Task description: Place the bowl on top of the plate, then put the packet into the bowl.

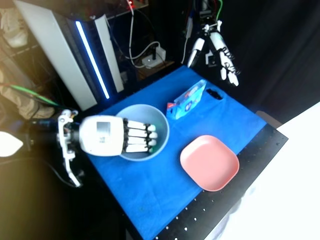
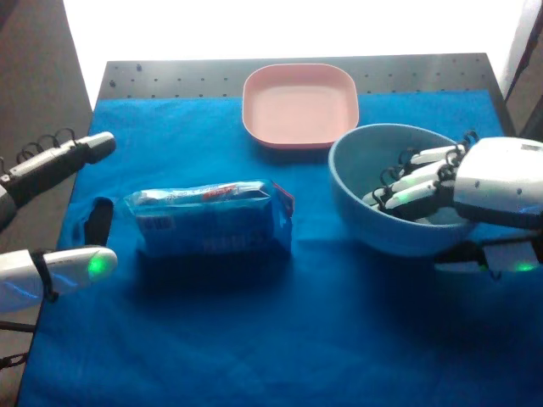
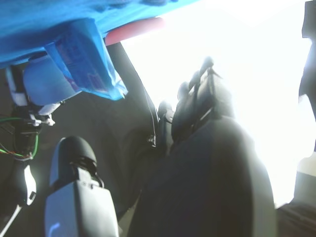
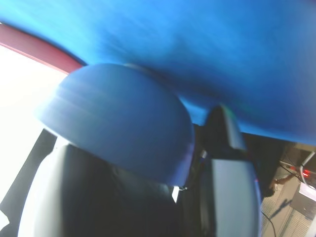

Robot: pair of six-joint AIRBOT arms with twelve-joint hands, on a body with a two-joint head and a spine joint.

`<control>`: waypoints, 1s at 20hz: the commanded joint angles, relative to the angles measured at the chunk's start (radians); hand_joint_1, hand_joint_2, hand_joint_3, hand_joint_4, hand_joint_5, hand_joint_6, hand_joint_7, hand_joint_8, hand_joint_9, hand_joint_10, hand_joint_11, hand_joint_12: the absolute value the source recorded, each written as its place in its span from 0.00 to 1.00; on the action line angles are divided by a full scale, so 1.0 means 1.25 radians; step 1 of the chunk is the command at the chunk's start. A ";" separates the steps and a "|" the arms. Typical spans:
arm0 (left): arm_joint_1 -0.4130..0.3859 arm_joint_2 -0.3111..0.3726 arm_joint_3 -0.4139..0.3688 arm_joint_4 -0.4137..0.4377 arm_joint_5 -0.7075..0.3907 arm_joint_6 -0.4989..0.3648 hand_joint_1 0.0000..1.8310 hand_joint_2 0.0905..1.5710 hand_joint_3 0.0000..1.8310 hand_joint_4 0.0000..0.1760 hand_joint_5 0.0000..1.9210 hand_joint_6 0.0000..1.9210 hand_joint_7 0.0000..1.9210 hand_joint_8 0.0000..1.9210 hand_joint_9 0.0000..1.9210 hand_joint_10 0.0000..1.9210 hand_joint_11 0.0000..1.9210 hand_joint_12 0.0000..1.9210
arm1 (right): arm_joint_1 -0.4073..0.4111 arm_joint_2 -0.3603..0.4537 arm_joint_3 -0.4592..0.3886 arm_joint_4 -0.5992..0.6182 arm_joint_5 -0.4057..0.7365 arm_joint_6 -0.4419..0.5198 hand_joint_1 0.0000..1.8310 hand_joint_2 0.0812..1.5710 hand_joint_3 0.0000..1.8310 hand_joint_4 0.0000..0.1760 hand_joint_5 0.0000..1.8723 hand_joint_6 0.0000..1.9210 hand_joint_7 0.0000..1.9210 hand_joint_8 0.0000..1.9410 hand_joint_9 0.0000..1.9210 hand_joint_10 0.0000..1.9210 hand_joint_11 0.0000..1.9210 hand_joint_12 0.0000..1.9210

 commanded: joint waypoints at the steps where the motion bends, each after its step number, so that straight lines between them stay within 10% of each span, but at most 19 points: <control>1: -0.005 -0.001 -0.001 -0.009 -0.107 -0.006 0.33 0.64 0.01 0.57 0.09 0.00 0.06 0.00 0.03 0.01 0.05 0.02 | 0.014 -0.006 0.001 0.030 0.070 0.002 0.67 0.74 0.00 0.00 0.51 0.57 0.41 0.45 0.46 0.04 0.23 0.56; 3: -0.005 -0.004 -0.002 -0.009 -0.109 -0.006 0.34 0.65 0.01 0.54 0.10 0.00 0.06 0.00 0.04 0.01 0.05 0.03 | 0.022 -0.008 0.001 0.033 0.070 0.002 0.66 0.72 0.00 0.00 0.48 0.63 0.50 0.50 0.57 0.17 0.30 0.65; 6: -0.005 -0.006 -0.004 -0.010 -0.113 -0.008 0.34 0.67 0.01 0.47 0.09 0.00 0.06 0.00 0.03 0.00 0.04 0.03 | 0.032 -0.008 0.001 0.051 0.074 0.002 0.55 0.82 0.06 0.00 0.32 0.85 0.55 0.87 0.55 0.91 0.43 0.96; 7: -0.004 -0.007 -0.005 -0.011 -0.116 -0.008 0.33 0.68 0.01 0.44 0.09 0.00 0.06 0.00 0.03 0.00 0.04 0.03 | 0.035 -0.007 0.003 0.063 0.083 0.001 0.55 0.82 0.06 0.00 0.32 0.84 0.59 0.97 0.61 0.98 0.51 0.99; 9: -0.004 -0.007 -0.007 -0.011 -0.119 -0.008 0.32 0.69 0.01 0.44 0.09 0.00 0.06 0.00 0.04 0.00 0.05 0.03 | 0.035 -0.002 0.004 0.092 0.111 0.001 0.54 0.77 0.18 0.00 0.31 0.88 0.58 1.00 0.64 1.00 0.58 1.00; 10: -0.004 -0.006 -0.007 -0.012 -0.121 -0.008 0.32 0.69 0.01 0.44 0.09 0.00 0.06 0.00 0.04 0.00 0.04 0.03 | 0.035 -0.001 0.005 0.110 0.127 0.001 0.62 0.60 0.41 0.00 0.36 0.80 0.43 1.00 0.62 1.00 0.54 1.00; 12: -0.004 -0.006 -0.007 -0.012 -0.123 -0.008 0.32 0.70 0.01 0.44 0.09 0.00 0.06 0.00 0.04 0.00 0.05 0.03 | 0.037 0.001 0.007 0.150 0.164 0.000 0.54 0.65 0.39 0.00 0.32 0.93 0.57 1.00 0.62 1.00 0.49 1.00; 16: -0.004 -0.006 -0.007 -0.013 -0.124 -0.009 0.31 0.70 0.00 0.42 0.09 0.00 0.07 0.00 0.05 0.00 0.06 0.04 | 0.073 0.006 0.007 0.233 0.212 -0.066 0.54 0.59 0.47 0.00 0.35 0.94 0.65 1.00 0.71 1.00 0.72 1.00; 18: -0.004 -0.006 -0.007 -0.013 -0.126 -0.009 0.31 0.69 0.00 0.43 0.09 0.00 0.07 0.00 0.05 0.00 0.06 0.04 | 0.098 0.006 0.008 0.261 0.214 -0.103 0.61 0.83 0.13 0.00 0.54 0.92 0.67 1.00 0.74 1.00 0.77 1.00; 20: -0.004 -0.006 -0.006 -0.013 -0.128 -0.009 0.30 0.69 0.00 0.36 0.09 0.00 0.07 0.00 0.05 0.00 0.06 0.04 | 0.129 0.001 0.016 0.266 0.214 -0.130 0.52 0.96 0.05 0.00 0.47 1.00 0.63 1.00 0.55 0.99 0.56 1.00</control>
